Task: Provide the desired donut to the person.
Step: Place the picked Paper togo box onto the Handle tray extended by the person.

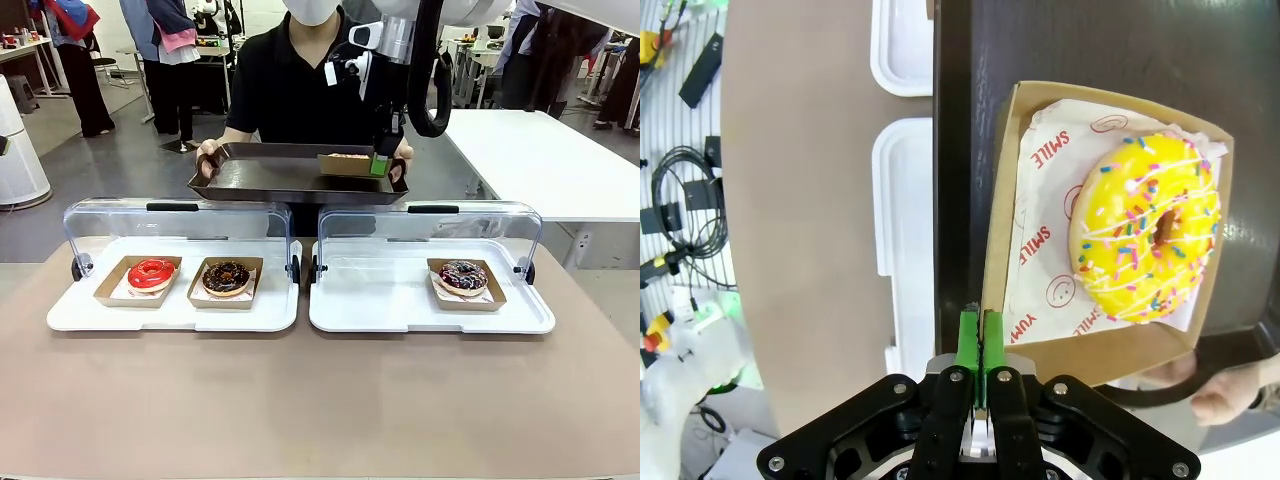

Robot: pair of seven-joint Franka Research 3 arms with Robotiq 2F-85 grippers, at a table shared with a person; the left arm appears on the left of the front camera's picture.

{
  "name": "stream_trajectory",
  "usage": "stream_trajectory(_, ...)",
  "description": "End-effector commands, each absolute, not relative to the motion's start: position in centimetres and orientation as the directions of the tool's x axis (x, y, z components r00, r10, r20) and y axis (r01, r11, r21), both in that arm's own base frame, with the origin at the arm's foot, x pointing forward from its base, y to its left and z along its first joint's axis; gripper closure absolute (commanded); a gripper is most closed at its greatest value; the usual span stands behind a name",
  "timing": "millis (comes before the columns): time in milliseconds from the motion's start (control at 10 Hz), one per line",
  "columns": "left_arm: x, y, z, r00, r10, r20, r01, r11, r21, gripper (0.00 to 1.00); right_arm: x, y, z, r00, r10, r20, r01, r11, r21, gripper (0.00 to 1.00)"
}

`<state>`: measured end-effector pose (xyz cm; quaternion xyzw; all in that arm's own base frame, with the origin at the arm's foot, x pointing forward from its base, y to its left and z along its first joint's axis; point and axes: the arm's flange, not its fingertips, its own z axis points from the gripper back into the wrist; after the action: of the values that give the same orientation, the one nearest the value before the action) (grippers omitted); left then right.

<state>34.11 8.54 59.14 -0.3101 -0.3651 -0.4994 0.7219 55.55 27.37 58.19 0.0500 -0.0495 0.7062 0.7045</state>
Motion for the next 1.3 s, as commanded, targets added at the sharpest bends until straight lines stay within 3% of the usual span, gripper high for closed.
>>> stream_trajectory(0, 34.14, 8.59, 59.35, 0.237, -0.493, 0.837, 0.949, 0.303, -0.09, 0.0, 55.54, 26.89, 57.01, -0.018, 0.985, 0.173, -1.0, -0.019, 0.008, 0.98)
stream_trajectory(100, 34.14, 8.59, 59.35, 0.237, -0.493, 0.837, 0.949, 0.303, -0.09, 0.0, 55.66, 26.88, 56.91, -0.02, 0.984, 0.179, -1.0, -0.023, 0.012, 0.86)
stream_trajectory(200, 34.14, 8.59, 59.35, 0.237, -0.493, 0.837, 0.949, 0.303, -0.09, 0.0, 55.65, 26.85, 56.95, -0.027, 0.984, 0.179, -0.999, -0.03, 0.015, 0.39)
stream_trajectory(300, 34.14, 8.59, 59.35, 0.237, -0.493, 0.837, 0.949, 0.303, -0.09, 0.0, 55.61, 26.86, 56.96, -0.029, 0.984, 0.178, -0.999, -0.032, 0.015, 0.27)
stream_trajectory(400, 34.14, 8.59, 59.35, 0.237, -0.493, 0.837, 0.949, 0.303, -0.09, 0.0, 55.5, 26.87, 57.04, -0.031, 0.984, 0.177, -0.999, -0.034, 0.015, 0.0)
stream_trajectory(700, 34.14, 8.59, 59.35, 0.237, -0.493, 0.837, 0.949, 0.303, -0.09, 0.0, 55.51, 26.91, 57.24, -0.036, 0.983, 0.178, -0.999, -0.039, 0.014, 0.04)
stream_trajectory(800, 34.14, 8.59, 59.35, 0.237, -0.493, 0.837, 0.949, 0.303, -0.09, 0.0, 55.44, 26.9, 57.22, -0.039, 0.984, 0.176, -0.999, -0.042, 0.015, 0.0)
stream_trajectory(1200, 34.14, 8.59, 59.35, 0.237, -0.493, 0.837, 0.949, 0.303, -0.09, 0.0, 55.42, 26.85, 57.25, -0.039, 0.984, 0.174, -0.999, -0.044, 0.022, 0.0)
